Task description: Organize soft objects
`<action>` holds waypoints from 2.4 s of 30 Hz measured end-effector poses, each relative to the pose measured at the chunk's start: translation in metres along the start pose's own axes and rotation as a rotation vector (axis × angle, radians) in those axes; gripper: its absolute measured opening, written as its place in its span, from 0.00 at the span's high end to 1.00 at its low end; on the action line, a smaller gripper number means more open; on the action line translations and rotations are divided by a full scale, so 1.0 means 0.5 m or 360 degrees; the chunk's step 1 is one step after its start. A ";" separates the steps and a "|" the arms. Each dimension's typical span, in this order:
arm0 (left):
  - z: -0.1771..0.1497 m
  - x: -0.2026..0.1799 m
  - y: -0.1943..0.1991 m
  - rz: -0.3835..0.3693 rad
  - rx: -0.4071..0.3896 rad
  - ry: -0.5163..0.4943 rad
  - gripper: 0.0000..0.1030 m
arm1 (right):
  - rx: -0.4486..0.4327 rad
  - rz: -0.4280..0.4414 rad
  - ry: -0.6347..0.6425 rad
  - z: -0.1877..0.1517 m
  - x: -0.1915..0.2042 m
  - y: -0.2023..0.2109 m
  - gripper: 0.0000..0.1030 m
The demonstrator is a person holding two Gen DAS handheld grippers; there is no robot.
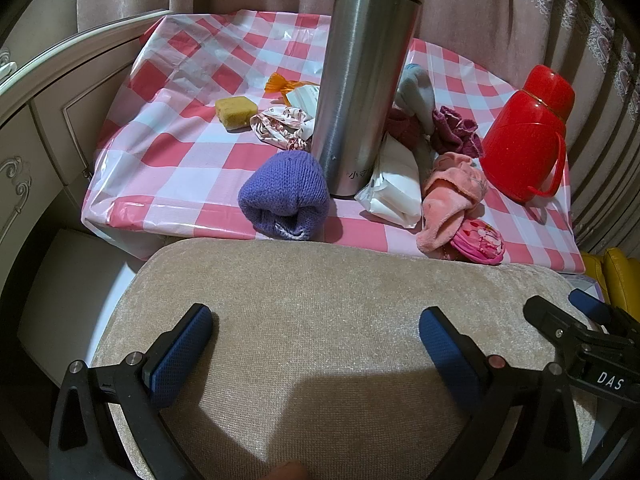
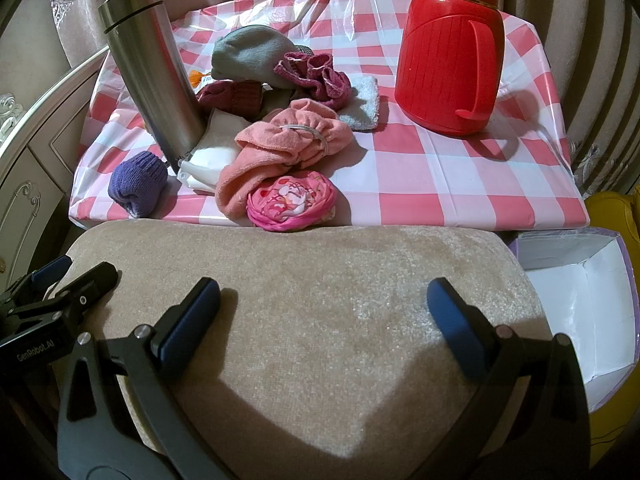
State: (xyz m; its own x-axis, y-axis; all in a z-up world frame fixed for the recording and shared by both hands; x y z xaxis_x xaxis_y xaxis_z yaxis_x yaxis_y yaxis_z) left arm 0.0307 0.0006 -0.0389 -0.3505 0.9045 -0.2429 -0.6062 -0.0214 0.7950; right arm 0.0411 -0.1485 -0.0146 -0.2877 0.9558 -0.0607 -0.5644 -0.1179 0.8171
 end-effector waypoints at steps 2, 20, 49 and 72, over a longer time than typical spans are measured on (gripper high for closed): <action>0.000 0.000 0.000 0.0000 0.0000 0.0000 0.00 | 0.0000 0.0000 0.0000 0.000 0.000 0.000 0.00; 0.055 0.025 -0.021 0.0072 0.0079 0.0087 0.00 | -0.0001 -0.0008 0.0005 0.004 -0.001 -0.001 0.00; 0.131 0.031 -0.163 -0.0075 0.0238 0.0217 0.45 | 0.0272 0.0270 0.0239 0.115 0.006 -0.093 0.00; 0.124 0.037 -0.137 -0.0176 0.0191 0.0238 0.45 | 0.0326 0.0268 -0.0064 0.232 0.013 -0.253 0.29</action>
State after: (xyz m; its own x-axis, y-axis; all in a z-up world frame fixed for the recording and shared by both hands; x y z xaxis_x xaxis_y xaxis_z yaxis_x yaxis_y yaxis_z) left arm 0.1099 0.0454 -0.0634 -0.3940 0.8252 -0.4046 -0.5603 0.1333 0.8175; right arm 0.2002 -0.0964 -0.0519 -0.3312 0.9376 0.1056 -0.3416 -0.2234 0.9129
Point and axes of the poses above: each gripper's, at about its wrist camera, not at the fingertips, and y roughly against the way its jaws point, x to its left, z to its top, the point moved 5 cm from there along -y, roughly the way its jaws point, and after that the axes turned 11 degrees about y, right-handed, at the moved point
